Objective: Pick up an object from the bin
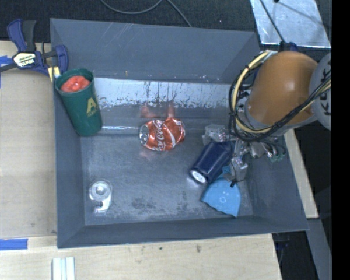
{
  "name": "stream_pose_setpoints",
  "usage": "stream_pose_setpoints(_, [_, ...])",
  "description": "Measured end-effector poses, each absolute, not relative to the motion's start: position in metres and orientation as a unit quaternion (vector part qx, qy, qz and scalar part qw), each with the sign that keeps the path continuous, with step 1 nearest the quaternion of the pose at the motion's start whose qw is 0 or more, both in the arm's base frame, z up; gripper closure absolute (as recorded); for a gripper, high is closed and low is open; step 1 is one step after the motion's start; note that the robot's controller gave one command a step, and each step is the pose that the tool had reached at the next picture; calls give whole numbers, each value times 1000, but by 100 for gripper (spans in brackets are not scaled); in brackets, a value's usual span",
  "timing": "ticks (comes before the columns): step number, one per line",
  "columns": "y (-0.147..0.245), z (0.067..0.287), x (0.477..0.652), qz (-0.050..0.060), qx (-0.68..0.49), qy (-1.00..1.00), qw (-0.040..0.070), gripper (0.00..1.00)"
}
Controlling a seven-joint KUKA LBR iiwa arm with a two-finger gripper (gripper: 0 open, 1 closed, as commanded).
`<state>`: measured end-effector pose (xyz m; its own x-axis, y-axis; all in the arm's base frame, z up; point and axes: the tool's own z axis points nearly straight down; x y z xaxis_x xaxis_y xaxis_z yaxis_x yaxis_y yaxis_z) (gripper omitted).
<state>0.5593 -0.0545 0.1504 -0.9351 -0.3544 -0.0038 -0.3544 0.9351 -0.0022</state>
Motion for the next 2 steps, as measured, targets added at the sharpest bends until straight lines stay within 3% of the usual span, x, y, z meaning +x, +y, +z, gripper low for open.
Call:
stream_pose_setpoints(1, [-53, 129, 563, 0, -114, 993, 2, 0])
stream_pose_setpoints(2, [-52, 121, 572, 0, -1, 1000, 3, 0])
